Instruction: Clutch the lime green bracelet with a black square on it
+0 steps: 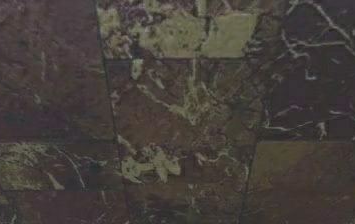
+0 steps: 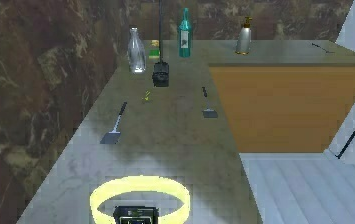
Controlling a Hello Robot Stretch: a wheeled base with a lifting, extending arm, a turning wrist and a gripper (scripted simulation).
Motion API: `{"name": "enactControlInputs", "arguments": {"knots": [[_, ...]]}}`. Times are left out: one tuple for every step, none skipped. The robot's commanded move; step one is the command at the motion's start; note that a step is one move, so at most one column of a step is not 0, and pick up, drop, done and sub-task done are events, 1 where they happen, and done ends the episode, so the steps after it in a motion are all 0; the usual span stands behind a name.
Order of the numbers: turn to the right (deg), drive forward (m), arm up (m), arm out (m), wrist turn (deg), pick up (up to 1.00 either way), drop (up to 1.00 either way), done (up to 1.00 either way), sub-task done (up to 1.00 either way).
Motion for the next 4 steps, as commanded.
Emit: {"name": "enactControlInputs", "arguments": {"knots": [[0.0, 0.0, 0.5, 0.0, 0.0, 0.0, 0.0, 0.0, 0.0], [0.0, 0.0, 0.38, 0.0, 0.0, 0.0, 0.0, 0.0, 0.0], [0.0, 0.0, 0.0, 0.0, 45.0, 0.0, 0.0, 0.0, 0.0], [0.0, 0.0, 0.0, 0.0, 45.0, 0.0, 0.0, 0.0, 0.0]]}}
